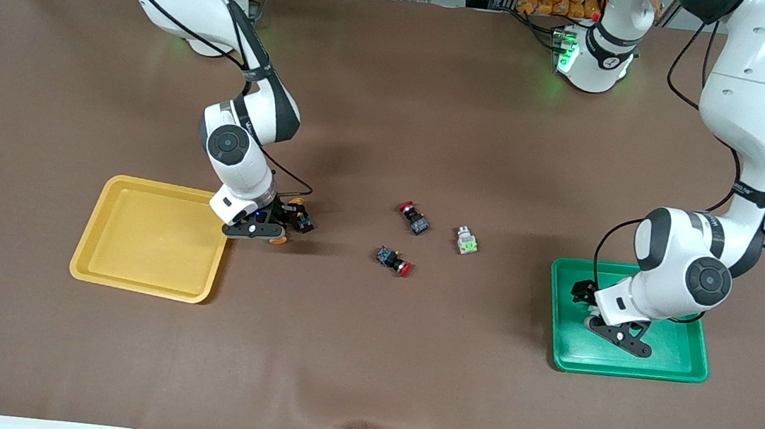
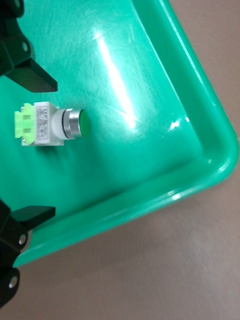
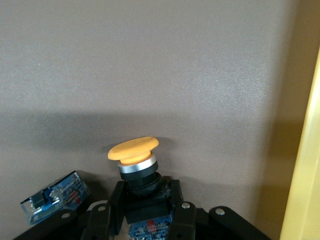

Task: Place green and yellow buttons in trays
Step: 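Release the green button while the right gripper carries the yellow button to the yellow tray, then grasp the second green button while the right gripper releases the yellow button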

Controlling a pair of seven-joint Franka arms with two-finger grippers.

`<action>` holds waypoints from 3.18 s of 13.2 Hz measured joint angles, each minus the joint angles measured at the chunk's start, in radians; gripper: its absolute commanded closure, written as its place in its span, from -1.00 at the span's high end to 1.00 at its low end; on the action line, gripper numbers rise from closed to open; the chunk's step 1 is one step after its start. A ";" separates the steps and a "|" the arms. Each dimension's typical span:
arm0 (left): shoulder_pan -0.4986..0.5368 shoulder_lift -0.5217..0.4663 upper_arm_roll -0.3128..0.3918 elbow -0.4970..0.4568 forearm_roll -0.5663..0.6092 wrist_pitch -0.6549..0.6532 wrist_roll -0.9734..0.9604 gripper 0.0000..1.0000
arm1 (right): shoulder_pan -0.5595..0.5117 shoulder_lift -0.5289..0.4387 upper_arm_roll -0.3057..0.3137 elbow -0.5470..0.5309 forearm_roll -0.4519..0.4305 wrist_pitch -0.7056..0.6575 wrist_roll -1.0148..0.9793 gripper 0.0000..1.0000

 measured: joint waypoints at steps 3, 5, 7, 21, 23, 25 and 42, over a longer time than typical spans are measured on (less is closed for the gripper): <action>-0.001 -0.018 -0.043 0.056 0.000 -0.115 -0.091 1.00 | 0.000 0.000 0.000 0.000 0.000 0.000 0.000 -1.00; -0.005 -0.035 -0.090 0.082 0.000 -0.171 -0.214 1.00 | 0.000 -0.002 -0.001 0.001 0.000 -0.009 0.000 -1.00; -0.038 -0.047 -0.128 0.087 0.000 -0.191 -0.375 1.00 | -0.001 -0.020 -0.005 0.005 0.000 -0.061 0.000 -1.00; -0.167 -0.036 -0.194 0.039 0.000 -0.171 -0.759 1.00 | -0.290 -0.158 -0.023 0.096 0.000 -0.394 -0.437 -1.00; -0.201 -0.009 -0.193 0.037 0.000 -0.132 -0.792 1.00 | -0.356 -0.156 -0.023 0.096 0.000 -0.398 -0.532 -1.00; -0.222 0.011 -0.193 0.032 0.000 -0.112 -0.804 1.00 | -0.398 -0.145 -0.022 0.096 0.002 -0.394 -0.593 -1.00; -0.320 0.072 -0.149 -0.080 0.012 0.079 -0.961 -0.22 | -0.427 0.041 -0.014 0.099 0.062 -0.162 -0.733 1.00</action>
